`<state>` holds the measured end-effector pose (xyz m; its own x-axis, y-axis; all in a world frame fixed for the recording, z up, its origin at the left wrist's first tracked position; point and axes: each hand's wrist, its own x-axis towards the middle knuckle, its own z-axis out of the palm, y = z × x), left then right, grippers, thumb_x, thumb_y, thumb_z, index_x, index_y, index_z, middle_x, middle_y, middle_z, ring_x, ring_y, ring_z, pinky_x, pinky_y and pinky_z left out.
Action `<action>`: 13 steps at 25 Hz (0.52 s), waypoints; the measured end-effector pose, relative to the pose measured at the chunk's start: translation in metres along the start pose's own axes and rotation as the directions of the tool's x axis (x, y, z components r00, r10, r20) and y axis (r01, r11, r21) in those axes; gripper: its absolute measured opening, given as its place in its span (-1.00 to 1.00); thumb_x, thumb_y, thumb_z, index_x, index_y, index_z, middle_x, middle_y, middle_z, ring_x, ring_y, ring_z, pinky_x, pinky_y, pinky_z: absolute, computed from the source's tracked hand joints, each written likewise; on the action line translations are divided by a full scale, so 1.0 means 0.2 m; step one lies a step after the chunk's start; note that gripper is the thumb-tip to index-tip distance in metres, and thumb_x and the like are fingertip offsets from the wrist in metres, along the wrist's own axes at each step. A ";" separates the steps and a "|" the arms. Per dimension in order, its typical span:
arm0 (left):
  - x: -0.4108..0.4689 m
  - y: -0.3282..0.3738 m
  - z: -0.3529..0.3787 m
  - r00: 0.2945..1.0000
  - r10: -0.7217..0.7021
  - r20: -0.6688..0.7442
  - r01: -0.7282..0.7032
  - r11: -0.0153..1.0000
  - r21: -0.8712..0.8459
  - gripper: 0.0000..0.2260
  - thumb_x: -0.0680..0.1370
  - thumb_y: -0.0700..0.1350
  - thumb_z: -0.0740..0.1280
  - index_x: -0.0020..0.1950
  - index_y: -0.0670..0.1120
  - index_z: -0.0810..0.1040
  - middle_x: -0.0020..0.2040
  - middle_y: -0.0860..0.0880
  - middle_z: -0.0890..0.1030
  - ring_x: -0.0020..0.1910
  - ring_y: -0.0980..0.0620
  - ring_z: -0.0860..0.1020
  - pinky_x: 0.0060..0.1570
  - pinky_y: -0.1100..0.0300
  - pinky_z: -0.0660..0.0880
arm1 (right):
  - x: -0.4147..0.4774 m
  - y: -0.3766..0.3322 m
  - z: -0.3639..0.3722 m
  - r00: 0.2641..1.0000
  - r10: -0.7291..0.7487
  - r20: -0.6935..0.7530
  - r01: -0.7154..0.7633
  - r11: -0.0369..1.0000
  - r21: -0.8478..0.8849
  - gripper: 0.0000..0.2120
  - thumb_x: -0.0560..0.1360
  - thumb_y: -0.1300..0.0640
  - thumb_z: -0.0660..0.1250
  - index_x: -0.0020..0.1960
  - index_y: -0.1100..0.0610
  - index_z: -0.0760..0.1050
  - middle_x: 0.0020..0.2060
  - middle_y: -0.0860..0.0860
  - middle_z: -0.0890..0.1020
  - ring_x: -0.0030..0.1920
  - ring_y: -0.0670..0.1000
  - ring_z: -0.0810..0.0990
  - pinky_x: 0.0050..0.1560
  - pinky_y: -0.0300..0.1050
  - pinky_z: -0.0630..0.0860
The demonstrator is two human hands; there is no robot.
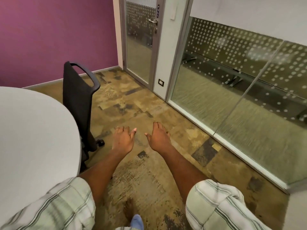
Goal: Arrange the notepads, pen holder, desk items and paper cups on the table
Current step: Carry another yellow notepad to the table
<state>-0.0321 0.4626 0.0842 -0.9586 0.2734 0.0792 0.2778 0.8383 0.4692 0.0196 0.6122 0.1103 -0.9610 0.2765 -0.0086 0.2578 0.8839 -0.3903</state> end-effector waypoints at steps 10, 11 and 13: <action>1.40 0.02 0.10 1.000 -0.029 0.008 0.029 1.000 -0.001 -0.51 0.63 0.11 0.02 0.28 -0.23 0.46 0.28 -0.25 0.47 0.36 -0.21 0.35 0.43 -0.03 0.17 | 1.35 -0.01 -0.03 1.000 0.003 -0.012 -0.003 0.999 0.038 -0.49 0.56 -0.10 0.21 0.40 0.14 0.21 0.37 0.07 0.31 0.39 0.10 0.27 0.28 0.19 0.31; 1.50 0.01 0.14 1.000 -0.029 -0.006 0.029 0.999 0.016 -0.52 0.63 0.11 0.03 0.27 -0.23 0.47 0.25 -0.25 0.49 0.33 -0.21 0.37 0.42 -0.02 0.19 | 1.47 -0.01 -0.01 1.000 -0.017 0.003 0.017 1.000 0.014 -0.49 0.56 -0.10 0.20 0.40 0.14 0.21 0.38 0.07 0.31 0.39 0.11 0.27 0.29 0.19 0.31; 1.68 -0.03 0.18 0.997 -0.076 -0.005 0.076 0.997 -0.001 -0.54 0.62 0.11 0.05 0.25 -0.23 0.47 0.22 -0.24 0.51 0.30 -0.21 0.39 0.42 -0.02 0.20 | 1.70 -0.01 0.02 1.000 -0.020 0.022 0.020 1.000 0.019 -0.49 0.56 -0.10 0.20 0.40 0.14 0.21 0.38 0.07 0.30 0.40 0.10 0.26 0.31 0.19 0.29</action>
<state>-0.3533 0.5672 0.0757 -0.9772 0.2066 0.0483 0.2044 0.8560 0.4749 -0.3071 0.7027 0.1038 -0.9680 0.2500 -0.0209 0.2365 0.8817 -0.4081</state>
